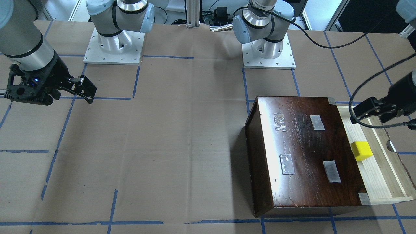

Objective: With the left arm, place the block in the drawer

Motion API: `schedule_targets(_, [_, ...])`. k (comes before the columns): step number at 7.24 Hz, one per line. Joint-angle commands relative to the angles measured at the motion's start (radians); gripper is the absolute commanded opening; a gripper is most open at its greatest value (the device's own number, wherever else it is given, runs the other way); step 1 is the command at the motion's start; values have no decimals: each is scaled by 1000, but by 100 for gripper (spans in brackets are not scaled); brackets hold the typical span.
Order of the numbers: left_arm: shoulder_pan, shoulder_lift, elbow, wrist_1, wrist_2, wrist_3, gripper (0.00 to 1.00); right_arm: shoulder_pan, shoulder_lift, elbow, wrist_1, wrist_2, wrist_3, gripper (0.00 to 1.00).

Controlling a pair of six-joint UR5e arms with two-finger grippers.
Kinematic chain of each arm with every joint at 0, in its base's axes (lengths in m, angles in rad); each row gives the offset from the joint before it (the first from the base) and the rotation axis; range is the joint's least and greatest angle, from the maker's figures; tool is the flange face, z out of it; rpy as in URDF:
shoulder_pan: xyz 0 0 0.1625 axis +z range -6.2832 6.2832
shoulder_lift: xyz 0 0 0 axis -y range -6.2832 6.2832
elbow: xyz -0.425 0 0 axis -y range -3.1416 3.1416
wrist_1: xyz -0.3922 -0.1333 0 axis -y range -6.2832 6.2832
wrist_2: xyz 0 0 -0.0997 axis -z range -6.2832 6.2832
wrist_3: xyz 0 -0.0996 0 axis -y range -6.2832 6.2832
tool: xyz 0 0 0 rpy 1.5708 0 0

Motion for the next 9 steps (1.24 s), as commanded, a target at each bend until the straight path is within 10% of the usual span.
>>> schedule_targets(1, [-179,55,-26,-6,17,-168,99,0,0,-1,0,0,0,100])
schedule_targets(9, [-365,91,-120,2,7,-263,99,0,0,0,0,0,0,100])
